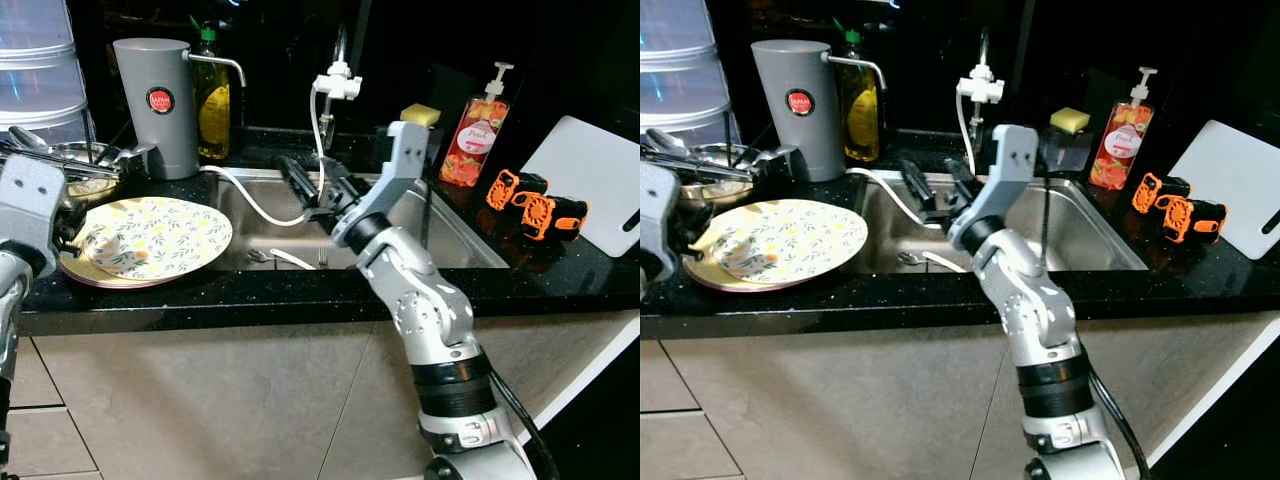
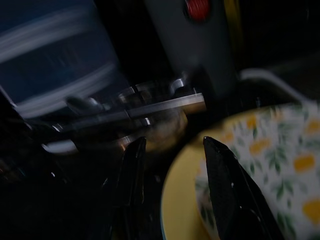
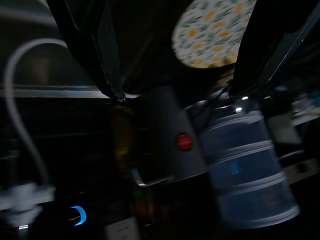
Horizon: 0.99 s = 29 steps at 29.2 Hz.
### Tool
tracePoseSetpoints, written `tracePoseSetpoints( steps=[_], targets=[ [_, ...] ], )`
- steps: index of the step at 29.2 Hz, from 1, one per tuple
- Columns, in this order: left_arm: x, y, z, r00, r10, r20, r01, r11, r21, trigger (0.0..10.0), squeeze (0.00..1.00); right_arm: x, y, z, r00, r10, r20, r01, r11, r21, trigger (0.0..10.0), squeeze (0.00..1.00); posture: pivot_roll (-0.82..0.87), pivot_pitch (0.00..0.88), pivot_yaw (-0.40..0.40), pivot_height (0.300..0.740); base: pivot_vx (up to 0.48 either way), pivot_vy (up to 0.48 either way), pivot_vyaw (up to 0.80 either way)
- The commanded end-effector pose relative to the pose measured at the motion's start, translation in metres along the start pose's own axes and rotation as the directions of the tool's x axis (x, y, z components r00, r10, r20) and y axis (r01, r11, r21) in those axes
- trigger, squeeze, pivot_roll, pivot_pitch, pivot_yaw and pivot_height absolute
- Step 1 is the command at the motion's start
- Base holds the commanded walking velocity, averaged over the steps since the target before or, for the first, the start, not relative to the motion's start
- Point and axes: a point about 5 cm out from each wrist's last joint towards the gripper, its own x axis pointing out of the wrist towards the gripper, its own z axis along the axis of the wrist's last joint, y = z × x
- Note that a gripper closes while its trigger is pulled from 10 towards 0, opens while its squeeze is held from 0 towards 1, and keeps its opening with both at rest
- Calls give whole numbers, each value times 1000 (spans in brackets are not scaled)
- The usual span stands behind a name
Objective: Kitchen organization
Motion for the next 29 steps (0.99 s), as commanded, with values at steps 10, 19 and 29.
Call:
tracePoseSetpoints(
  steps=[10,19,29],
  targets=[
    [1,-18,11,994,106,14,-104,989,-106,10000,0,-4,-20,-17,993,-106,-51,107,994,10,10000,0,176,70,-90,740,0,0,0],
    [3,-23,10,993,119,-13,-120,983,-143,10000,0,-6,-22,-20,991,-117,-64,118,993,15,10000,0,176,71,-91,740,0,423,0],
    [7,-26,11,992,126,-31,-129,983,-131,10000,0,-8,-23,-22,990,-124,-67,126,992,15,10000,0,176,71,-91,740,0,219,0]
  ],
)
